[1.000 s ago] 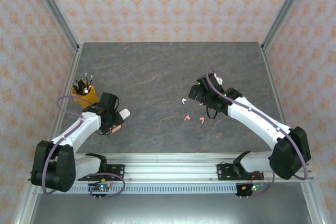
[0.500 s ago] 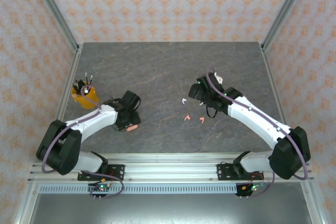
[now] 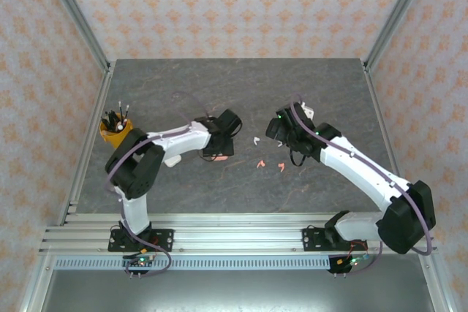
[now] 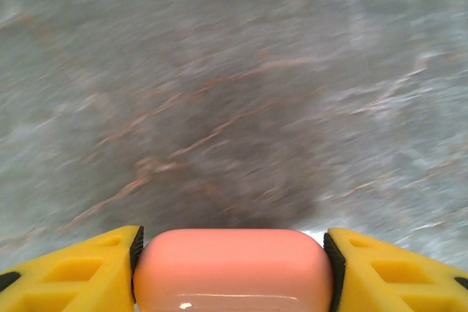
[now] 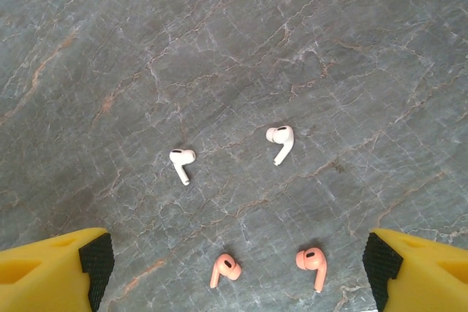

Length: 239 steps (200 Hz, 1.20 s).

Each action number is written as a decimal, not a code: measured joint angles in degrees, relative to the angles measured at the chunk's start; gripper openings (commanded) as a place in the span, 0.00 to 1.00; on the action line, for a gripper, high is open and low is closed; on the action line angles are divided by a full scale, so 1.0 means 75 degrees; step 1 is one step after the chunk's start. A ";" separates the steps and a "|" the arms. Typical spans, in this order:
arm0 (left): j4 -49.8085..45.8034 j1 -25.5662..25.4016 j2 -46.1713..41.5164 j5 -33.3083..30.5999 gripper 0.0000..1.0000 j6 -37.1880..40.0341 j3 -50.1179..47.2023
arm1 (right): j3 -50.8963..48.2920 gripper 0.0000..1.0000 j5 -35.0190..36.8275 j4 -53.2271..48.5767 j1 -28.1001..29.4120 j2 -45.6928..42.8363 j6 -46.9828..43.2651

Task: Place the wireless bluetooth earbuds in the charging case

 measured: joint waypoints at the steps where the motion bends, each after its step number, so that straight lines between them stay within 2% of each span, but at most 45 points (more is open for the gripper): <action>1: -0.0015 -0.0017 0.0055 0.0000 0.58 0.0038 0.0055 | -0.0003 0.90 0.0000 -0.0003 0.0000 -0.0015 0.0009; 43: -0.0533 -0.0318 0.1163 -0.0026 0.62 0.0790 0.1437 | -0.0108 0.90 0.0058 -0.0111 0.0000 -0.0189 0.0096; 84: -0.1081 -0.0350 0.1454 -0.0023 0.70 0.1241 0.1877 | -0.0157 0.90 0.0055 -0.0216 0.0000 -0.0192 0.0187; 112: -0.1221 -0.0350 0.1454 -0.0012 0.80 0.1387 0.1880 | -0.0157 0.92 0.0055 -0.0312 0.0000 -0.0192 0.0210; 136: -0.1212 -0.0350 0.1451 0.0009 0.90 0.1451 0.1880 | -0.0157 0.99 0.0052 -0.0478 0.0000 -0.0189 0.0248; 153: -0.1189 -0.0350 0.1408 0.0015 0.98 0.1387 0.1862 | -0.0152 0.99 0.0064 -0.0606 0.0000 -0.0175 0.0271; 177: -0.1070 -0.0344 0.1008 0.0012 1.00 0.1317 0.1679 | -0.0093 0.99 0.0047 -0.0863 0.0000 -0.0064 0.0326; 203: -0.0752 -0.0221 0.0023 0.0012 1.00 0.0959 0.1233 | 0.0140 1.00 -0.0073 -0.1081 0.0009 0.0291 0.0414; 239: 0.0029 0.0478 -0.1492 0.0050 1.00 0.0221 0.0160 | 0.0886 0.97 -0.0353 -0.1349 0.0312 0.1195 0.0627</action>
